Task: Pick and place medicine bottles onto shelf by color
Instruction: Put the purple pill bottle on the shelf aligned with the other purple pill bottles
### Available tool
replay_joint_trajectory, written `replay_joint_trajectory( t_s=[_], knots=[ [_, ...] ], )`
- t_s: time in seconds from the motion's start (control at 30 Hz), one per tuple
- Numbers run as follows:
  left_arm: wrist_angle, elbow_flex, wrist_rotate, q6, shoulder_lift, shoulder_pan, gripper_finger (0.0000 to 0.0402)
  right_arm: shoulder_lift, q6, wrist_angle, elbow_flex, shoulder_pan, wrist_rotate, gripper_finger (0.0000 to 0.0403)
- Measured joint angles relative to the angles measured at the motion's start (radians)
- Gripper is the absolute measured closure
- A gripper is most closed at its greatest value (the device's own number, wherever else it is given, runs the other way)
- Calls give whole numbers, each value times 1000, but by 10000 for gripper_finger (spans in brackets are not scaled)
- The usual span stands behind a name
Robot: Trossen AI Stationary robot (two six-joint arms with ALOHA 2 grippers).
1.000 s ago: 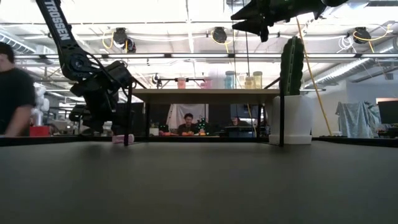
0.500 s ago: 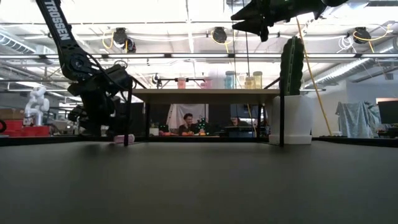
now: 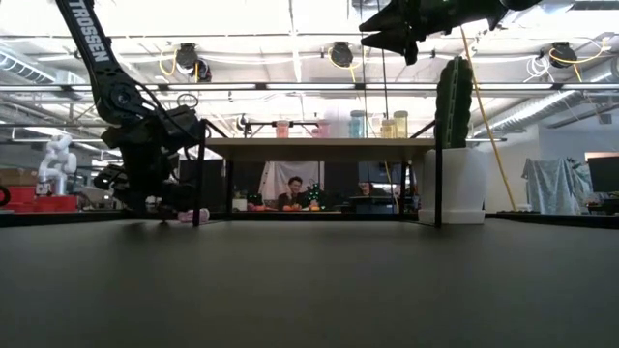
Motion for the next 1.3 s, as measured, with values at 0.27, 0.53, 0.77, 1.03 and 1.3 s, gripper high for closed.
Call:
replay_joint_trajectory(
  t_s=[0.27,0.53,0.77,1.03,1.3],
  knots=[
    [-26,-3,-94,21,2,1,176,0,0,0,0,0,0,238],
    [-15,-3,105,266,-82,15,177,0,15,0,0,0,0,238],
    [0,-4,393,366,-136,101,177,0,15,0,0,0,0,238],
    [-4,-6,551,430,-139,134,177,0,15,-3,0,0,0,238],
    [1,-6,569,376,-167,149,177,0,18,-21,0,0,0,238]
  ],
)
